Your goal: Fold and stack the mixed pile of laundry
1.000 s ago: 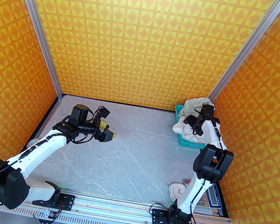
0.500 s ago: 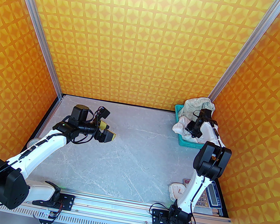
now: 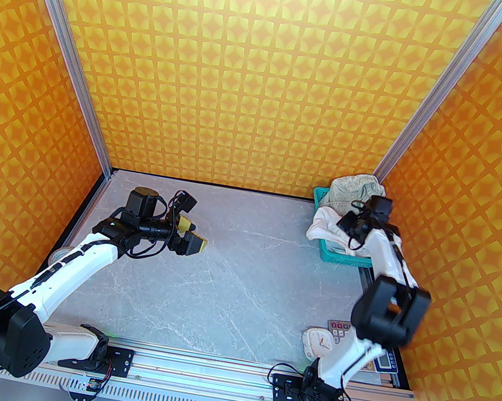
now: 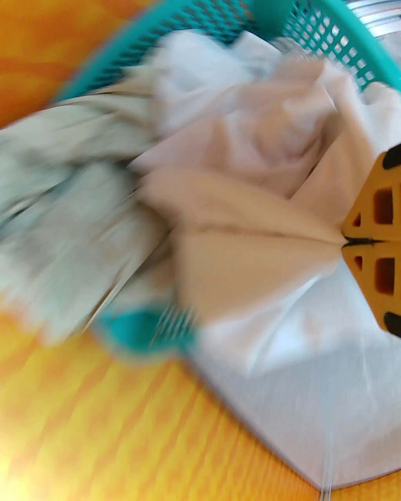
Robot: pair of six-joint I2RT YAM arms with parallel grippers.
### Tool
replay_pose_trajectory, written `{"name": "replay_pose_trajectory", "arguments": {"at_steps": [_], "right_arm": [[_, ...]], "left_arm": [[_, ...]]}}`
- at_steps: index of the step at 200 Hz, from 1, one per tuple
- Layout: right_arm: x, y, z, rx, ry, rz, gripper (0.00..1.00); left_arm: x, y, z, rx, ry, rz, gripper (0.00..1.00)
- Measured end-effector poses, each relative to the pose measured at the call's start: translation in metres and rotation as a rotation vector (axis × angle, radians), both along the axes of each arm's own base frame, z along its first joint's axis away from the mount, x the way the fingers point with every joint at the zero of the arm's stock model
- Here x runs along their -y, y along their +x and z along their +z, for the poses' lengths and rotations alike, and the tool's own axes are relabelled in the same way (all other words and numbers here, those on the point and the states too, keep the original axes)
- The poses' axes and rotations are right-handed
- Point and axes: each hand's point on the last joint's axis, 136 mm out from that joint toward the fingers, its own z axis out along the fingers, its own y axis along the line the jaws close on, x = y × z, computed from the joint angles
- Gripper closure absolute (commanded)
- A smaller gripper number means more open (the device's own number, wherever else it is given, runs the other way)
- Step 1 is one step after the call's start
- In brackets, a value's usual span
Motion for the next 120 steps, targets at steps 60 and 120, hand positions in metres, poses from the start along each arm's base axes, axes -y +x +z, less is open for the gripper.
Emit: {"name": "replay_pose_trajectory", "arguments": {"at_steps": [60,120], "right_arm": [[-0.114,-0.060,0.185,0.457,-0.026,0.304,1.00],[-0.249,-0.141,0.295,0.712,0.072,0.700,1.00]], "left_arm": [[-0.001,-0.002,0.004,0.012,-0.004,0.000,0.07],[-0.004,-0.011,0.022,0.061,-0.021,-0.001,0.08]]}}
